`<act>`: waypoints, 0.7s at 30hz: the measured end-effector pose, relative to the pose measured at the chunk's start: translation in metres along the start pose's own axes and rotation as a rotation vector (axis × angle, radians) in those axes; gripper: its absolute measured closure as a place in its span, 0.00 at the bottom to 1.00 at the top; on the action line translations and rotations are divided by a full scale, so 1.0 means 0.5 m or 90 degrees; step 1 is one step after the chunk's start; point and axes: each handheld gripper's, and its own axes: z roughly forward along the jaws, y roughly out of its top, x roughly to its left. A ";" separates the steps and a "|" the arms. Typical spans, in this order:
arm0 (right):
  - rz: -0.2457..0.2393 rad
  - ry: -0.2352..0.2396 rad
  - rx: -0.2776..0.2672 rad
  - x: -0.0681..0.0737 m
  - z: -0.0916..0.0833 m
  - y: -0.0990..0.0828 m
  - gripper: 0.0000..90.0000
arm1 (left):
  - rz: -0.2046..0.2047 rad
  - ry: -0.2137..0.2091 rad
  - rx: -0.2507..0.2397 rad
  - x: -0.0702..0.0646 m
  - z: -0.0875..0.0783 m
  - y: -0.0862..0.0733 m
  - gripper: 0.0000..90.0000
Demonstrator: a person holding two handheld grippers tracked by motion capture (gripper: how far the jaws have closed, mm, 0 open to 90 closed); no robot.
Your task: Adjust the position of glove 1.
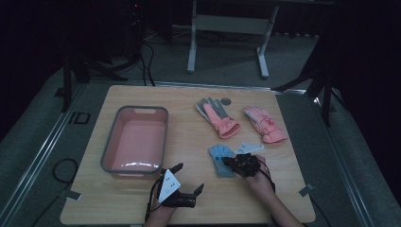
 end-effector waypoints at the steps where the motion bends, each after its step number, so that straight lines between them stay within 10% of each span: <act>1: 0.007 0.006 0.001 -0.002 0.001 -0.002 0.95 | 0.000 0.000 0.000 0.000 0.000 0.000 0.01; 10: 0.002 0.027 -0.013 -0.002 -0.007 -0.004 0.76 | 0.000 -0.001 0.000 0.000 0.000 0.000 0.01; 21: 0.008 0.054 -0.066 -0.004 -0.041 -0.010 0.19 | -0.007 0.016 0.010 0.000 0.004 0.002 0.01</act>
